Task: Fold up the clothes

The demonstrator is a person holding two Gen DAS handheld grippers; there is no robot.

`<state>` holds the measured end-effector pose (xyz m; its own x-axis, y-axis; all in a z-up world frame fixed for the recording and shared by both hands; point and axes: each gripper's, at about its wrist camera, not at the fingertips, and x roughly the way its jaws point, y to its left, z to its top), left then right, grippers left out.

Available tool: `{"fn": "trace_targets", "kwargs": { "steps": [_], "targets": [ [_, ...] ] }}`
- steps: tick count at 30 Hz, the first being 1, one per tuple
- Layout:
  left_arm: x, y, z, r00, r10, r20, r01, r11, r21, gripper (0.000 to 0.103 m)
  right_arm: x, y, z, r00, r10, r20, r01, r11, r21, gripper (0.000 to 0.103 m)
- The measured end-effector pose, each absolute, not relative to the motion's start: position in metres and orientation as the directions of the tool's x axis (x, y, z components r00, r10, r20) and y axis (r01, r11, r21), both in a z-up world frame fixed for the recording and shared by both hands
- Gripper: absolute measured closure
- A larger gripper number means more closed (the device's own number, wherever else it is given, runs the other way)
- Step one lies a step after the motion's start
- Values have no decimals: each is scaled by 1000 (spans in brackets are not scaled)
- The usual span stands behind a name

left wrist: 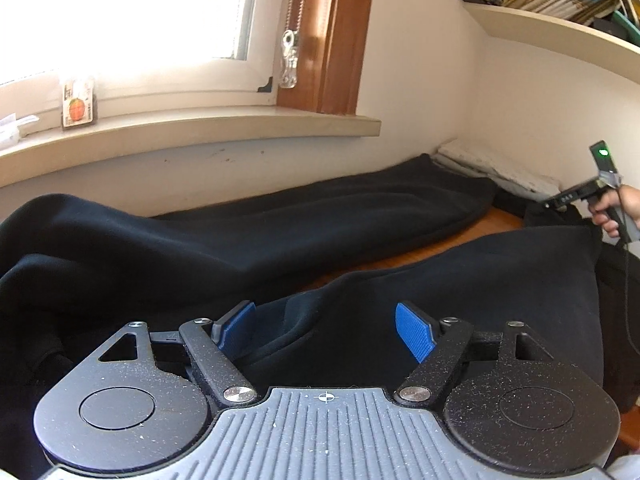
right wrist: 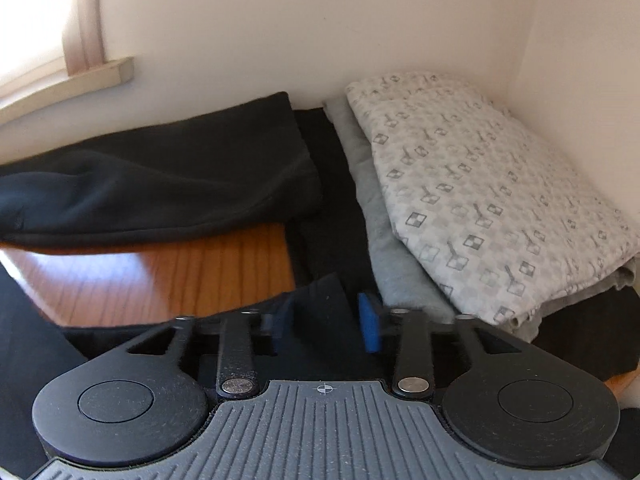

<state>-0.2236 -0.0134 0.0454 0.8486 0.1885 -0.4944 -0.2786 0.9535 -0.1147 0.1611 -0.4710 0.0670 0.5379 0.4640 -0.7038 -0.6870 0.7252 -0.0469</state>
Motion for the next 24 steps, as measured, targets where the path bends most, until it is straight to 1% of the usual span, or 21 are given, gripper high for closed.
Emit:
{"fn": "trace_targets", "kwargs": {
  "steps": [2, 5, 9, 10, 11, 12, 13, 15, 16, 20, 24],
  "targets": [
    [-223, -14, 46, 847, 192, -495, -280, 954, -109, 23, 159, -474, 68, 530, 469, -707, -692, 721, -40, 73],
    [-221, -16, 47, 843, 201, -498, -283, 954, -94, 23, 153, -475, 70, 520, 479, -707, -710, 702, -47, 71],
    [-219, -16, 46, 836, 210, -507, -290, 953, -84, 23, 146, -466, 69, 527, 473, -706, -737, 668, -102, 71],
    [-219, -16, 46, 833, 211, -511, -293, 952, -84, 23, 144, -463, 69, 531, 479, -699, -747, 653, -120, 75],
    [-218, -16, 46, 831, 213, -514, -297, 951, -85, 23, 143, -460, 68, 543, 476, -692, -749, 646, -144, 83],
    [-218, -15, 45, 828, 214, -518, -300, 950, -86, 23, 142, -458, 66, 560, 463, -687, -744, 647, -170, 87],
    [-217, -14, 45, 826, 215, -521, -303, 949, -88, 23, 141, -455, 65, 576, 450, -682, -737, 646, -196, 95],
    [-217, -13, 44, 821, 219, -528, -311, 946, -91, 23, 141, -456, 67, 596, 453, -663, -724, 659, -202, 97],
    [-217, -12, 44, 820, 220, -529, -313, 945, -92, 23, 142, -459, 72, 617, 460, -638, -706, 681, -192, 97],
    [-222, -11, 45, 830, 226, -510, -315, 945, -94, 23, 143, -476, 98, 730, 473, -494, -595, 795, -118, 99],
    [-221, -11, 44, 827, 227, -514, -316, 944, -91, 22, 145, -492, 124, 828, 445, -341, -479, 878, -16, 101]
  ]
}}
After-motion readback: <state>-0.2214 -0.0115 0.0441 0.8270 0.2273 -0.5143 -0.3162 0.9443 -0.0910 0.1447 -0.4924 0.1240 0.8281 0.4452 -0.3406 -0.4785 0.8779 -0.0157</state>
